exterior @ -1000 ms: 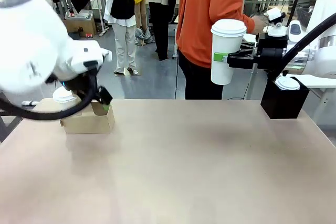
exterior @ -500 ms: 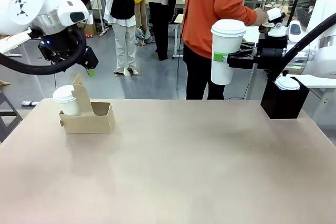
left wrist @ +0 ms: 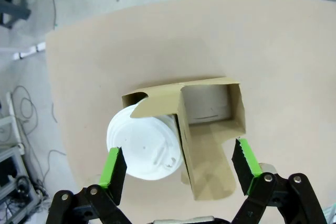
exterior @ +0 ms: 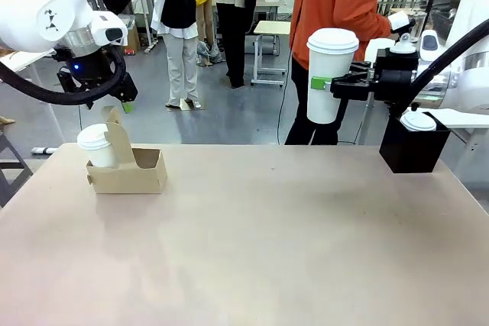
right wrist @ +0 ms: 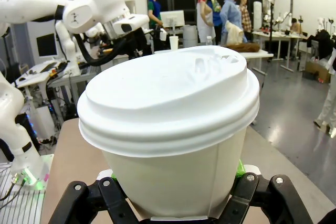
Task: Pour a drink into a cup and package it in a carrier.
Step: Position the Cup Carrier in the center of the table.
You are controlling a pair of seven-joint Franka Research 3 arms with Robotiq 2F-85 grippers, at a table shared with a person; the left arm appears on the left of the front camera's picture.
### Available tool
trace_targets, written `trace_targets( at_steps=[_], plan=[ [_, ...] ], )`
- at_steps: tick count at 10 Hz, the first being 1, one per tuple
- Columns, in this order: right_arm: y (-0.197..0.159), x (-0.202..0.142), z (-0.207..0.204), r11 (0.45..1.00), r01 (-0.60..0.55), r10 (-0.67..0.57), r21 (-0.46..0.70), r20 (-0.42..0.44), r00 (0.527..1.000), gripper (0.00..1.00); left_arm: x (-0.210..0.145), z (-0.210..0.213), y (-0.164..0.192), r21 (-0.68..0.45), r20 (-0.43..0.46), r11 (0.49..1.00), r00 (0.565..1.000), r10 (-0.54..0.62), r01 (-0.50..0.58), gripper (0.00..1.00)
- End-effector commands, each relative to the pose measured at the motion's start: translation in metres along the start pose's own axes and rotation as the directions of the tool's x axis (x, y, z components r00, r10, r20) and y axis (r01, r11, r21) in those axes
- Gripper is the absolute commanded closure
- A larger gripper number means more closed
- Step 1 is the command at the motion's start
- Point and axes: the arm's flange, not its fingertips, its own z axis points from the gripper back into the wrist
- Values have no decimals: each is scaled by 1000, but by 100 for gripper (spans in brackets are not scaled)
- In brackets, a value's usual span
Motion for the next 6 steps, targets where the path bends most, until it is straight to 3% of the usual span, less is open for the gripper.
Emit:
trace_targets(
  at_steps=[1, 2, 3, 4, 6],
  plan=[
    [1, 3, -1, 1000, -9, 9, 9, 9, 1000, 19, 3, -3, -3, 4, 21, 998, 998, 55, -55, 0],
    [1, 3, -1, 1000, -9, 9, 9, 9, 1000, 19, 3, -4, -1, 19, 16, 998, 998, 59, -59, 57],
    [1, 3, -1, 1000, -9, 9, 9, 9, 1000, 19, 4, -5, -2, 24, 14, 998, 998, 58, -59, 59],
    [1, 3, -1, 1000, -9, 9, 9, 9, 1000, 19, 4, -7, -1, 25, 4, 998, 998, 65, -65, 100],
    [1, 3, -1, 1000, -9, 9, 9, 9, 1000, 19, 2, -10, 0, 30, -5, 996, 997, 82, -82, 100]
  ],
)
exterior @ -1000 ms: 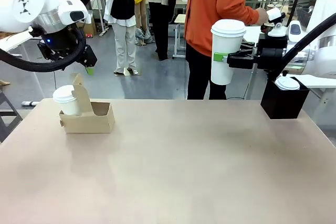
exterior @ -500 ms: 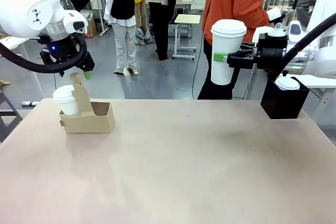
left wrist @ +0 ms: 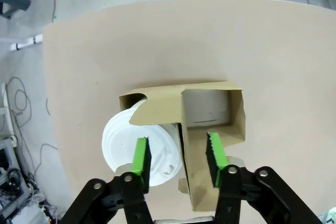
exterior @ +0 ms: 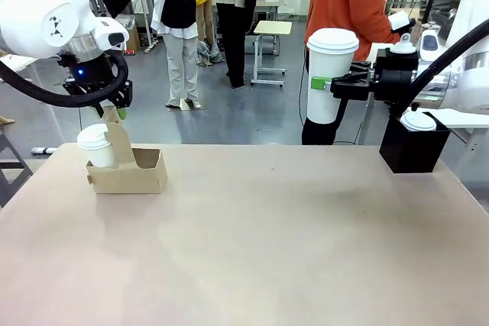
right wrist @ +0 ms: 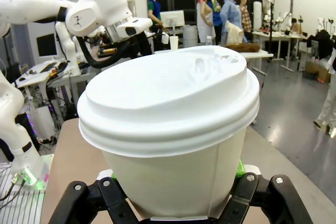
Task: Pour a drink into a cup and package it in a carrier.
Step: Position the Cup Carrier in the center of the table.
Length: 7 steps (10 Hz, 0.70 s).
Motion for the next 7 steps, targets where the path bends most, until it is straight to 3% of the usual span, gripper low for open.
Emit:
trace_targets(
  at_steps=[1, 3, 5, 6, 7],
  plan=[
    [1, 3, -1, 1000, -9, 9, 9, 9, 1000, 19, 0, -2, -2, 25, 1, 999, 1000, 28, -28, 87],
    [1, 3, -1, 1000, -9, 9, 9, 9, 1000, 19, -1, -4, -4, 17, -3, 999, 999, 45, -45, 100],
    [1, 3, -1, 1000, -9, 9, 9, 9, 1000, 19, -3, -6, -7, 38, -14, 998, 999, 48, -48, 100],
    [1, 3, -1, 1000, -9, 9, 9, 9, 1000, 19, -2, -8, -10, 55, -80, 998, 997, 24, -20, 100],
    [1, 3, -1, 1000, -9, 9, 9, 9, 1000, 19, -1, -4, -4, 0, -10, 1000, 1000, 30, -30, 100]
  ],
)
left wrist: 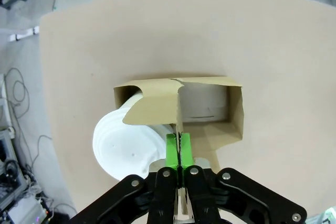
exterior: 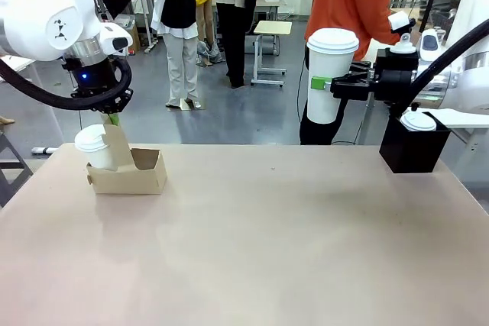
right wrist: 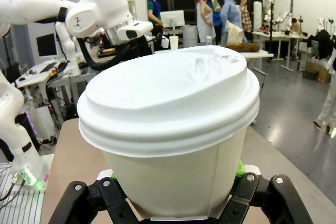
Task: Pour a drink into a cup and package it in a carrier.
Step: Position the Cup Carrier in the center of the table.
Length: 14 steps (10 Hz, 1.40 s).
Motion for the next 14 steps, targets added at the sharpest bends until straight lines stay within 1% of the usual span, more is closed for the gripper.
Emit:
trace_targets(
  at_steps=[1, 3, 4, 6, 7, 8, 10, 12, 14],
  plan=[
    [1, 3, -1, 1000, -9, 9, 9, 9, 1000, 19, 2, 1, 2, -7, 22, 1000, 1000, 8, -8, 100],
    [1, 3, -1, 1000, -9, 9, 9, 9, 1000, 19, 2, 1, 2, -7, 22, 1000, 1000, 8, -8, 100],
    [1, 3, -1, 1000, -9, 9, 9, 9, 1000, 19, 1, 1, 0, -3, 10, 1000, 1000, 2, -2, 97],
    [1, 3, -1, 1000, -9, 9, 9, 9, 1000, 19, -4, 32, -5, 20, 33, 999, 998, 49, -50, 98],
    [1, 3, -1, 1000, -9, 9, 9, 9, 1000, 19, -9, 51, -14, 36, 47, 998, 997, 57, -59, 98],
    [1, 3, -1, 1000, -9, 9, 9, 9, 1000, 19, -16, 75, -33, 26, 49, 997, 996, 72, -73, 98],
    [1, 3, -1, 1000, -9, 9, 9, 9, 1000, 19, -38, 107, -77, -3, 48, 998, 997, 59, -59, 98],
    [1, 3, -1, 1000, -9, 9, 9, 9, 1000, 19, -68, 123, -130, -31, 30, 999, 999, 25, -24, 98],
    [1, 3, -1, 1000, -9, 9, 9, 9, 1000, 19, -100, 129, -177, -71, 43, 997, 999, 15, -12, 98]
  ],
)
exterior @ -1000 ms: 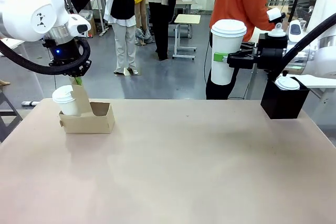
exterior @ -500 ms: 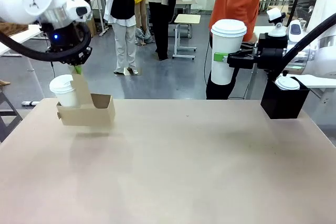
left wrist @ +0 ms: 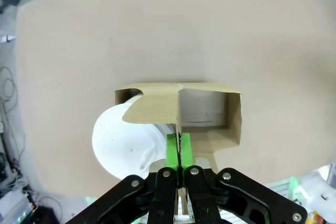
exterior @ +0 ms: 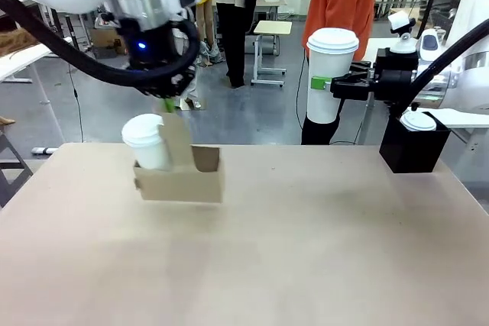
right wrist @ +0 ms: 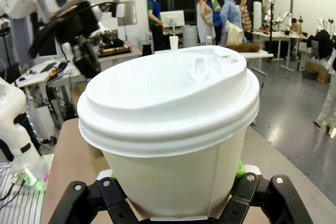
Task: Pour a drink into a cup and package it in a carrier.
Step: Position the Cup Carrier in the center of the table.
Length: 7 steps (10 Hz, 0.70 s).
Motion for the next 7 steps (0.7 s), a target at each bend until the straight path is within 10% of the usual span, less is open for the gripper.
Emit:
trace_targets(
  at_steps=[1, 7],
  plan=[
    [1, 3, -1, 1000, -9, 9, 9, 9, 1000, 19, -18, -7, -24, -27, 24, 1000, 1000, 13, -12, 98],
    [1, 3, -1, 1000, -9, 9, 9, 9, 1000, 19, -50, -46, -108, -65, 26, 998, 1000, -10, 12, 98]
  ],
)
